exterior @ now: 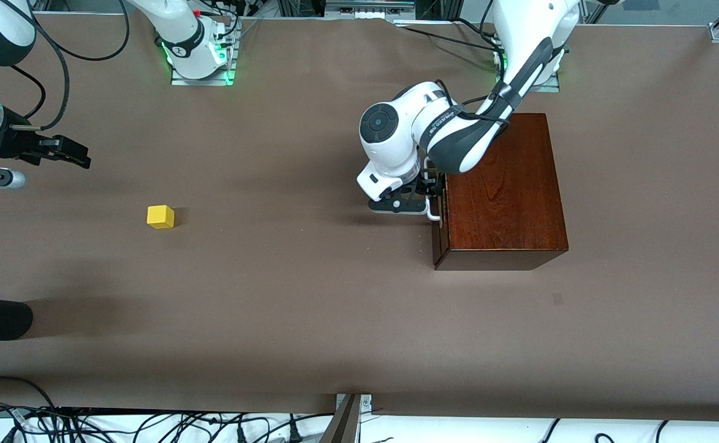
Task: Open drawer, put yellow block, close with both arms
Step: 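Pull the drawer open with the left gripper while the right gripper reaches the cube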
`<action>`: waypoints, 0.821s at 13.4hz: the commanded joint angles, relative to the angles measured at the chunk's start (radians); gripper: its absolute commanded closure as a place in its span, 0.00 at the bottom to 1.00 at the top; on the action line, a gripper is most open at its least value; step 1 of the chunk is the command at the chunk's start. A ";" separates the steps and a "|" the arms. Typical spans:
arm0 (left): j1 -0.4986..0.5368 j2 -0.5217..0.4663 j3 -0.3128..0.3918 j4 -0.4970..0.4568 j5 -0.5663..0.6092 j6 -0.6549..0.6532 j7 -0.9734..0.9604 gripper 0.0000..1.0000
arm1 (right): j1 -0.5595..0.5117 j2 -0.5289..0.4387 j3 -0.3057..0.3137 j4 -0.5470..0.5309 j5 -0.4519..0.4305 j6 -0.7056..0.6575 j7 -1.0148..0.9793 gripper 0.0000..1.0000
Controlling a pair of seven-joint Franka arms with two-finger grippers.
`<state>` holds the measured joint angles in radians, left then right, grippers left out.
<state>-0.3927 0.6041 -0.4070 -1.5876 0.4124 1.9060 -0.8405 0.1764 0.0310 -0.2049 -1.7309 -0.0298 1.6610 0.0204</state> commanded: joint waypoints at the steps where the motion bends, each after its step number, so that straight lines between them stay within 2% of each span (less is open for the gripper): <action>1: 0.002 0.017 -0.006 0.023 0.029 -0.002 -0.041 0.00 | 0.003 0.004 0.006 -0.012 -0.012 0.023 -0.004 0.00; 4: -0.008 0.013 -0.013 0.011 0.019 -0.042 -0.060 0.00 | 0.006 -0.005 0.006 -0.082 -0.009 0.095 -0.002 0.00; 8: -0.009 0.006 -0.036 0.011 0.005 -0.096 -0.060 0.00 | 0.005 -0.022 -0.002 -0.234 -0.007 0.250 -0.004 0.00; 11: -0.009 0.005 -0.038 0.017 -0.059 -0.094 -0.061 0.00 | 0.005 -0.025 -0.004 -0.306 -0.005 0.339 -0.005 0.00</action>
<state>-0.3982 0.6118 -0.4399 -1.5877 0.3912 1.8280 -0.8948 0.1790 0.0413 -0.2057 -1.9684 -0.0298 1.9401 0.0204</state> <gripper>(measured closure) 0.000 0.000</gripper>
